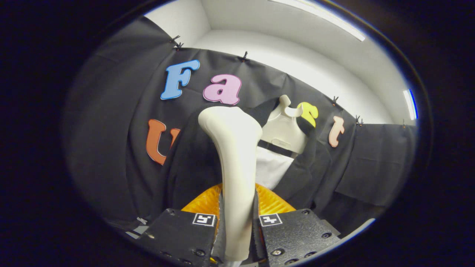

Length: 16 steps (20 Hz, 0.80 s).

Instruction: Iron the clothes twice with a garment steamer, once on the left side and once on the right side.

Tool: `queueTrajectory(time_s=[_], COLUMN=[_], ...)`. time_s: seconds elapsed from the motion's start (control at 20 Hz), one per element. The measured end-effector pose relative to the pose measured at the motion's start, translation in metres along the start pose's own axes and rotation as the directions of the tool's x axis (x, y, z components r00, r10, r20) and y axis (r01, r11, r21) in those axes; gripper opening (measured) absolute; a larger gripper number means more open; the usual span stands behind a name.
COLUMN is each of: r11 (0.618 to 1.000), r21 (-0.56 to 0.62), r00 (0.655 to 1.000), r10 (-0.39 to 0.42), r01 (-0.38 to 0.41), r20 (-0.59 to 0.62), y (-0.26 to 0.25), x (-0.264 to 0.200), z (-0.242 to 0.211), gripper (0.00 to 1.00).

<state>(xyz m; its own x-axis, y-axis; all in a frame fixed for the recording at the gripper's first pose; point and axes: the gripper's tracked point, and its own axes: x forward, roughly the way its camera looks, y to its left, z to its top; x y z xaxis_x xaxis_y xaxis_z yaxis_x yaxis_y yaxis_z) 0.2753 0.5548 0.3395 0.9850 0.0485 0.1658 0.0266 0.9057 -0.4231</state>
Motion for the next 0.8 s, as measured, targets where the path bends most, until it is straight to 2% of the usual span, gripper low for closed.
queueTrajectory(time_s=[0.8], r11=[0.998], r21=[-0.06], r00=[0.995], r10=[0.003], r01=[-0.009], r20=[-0.096], y=[0.027], x=[-0.008], z=[-0.092], gripper=[0.3])
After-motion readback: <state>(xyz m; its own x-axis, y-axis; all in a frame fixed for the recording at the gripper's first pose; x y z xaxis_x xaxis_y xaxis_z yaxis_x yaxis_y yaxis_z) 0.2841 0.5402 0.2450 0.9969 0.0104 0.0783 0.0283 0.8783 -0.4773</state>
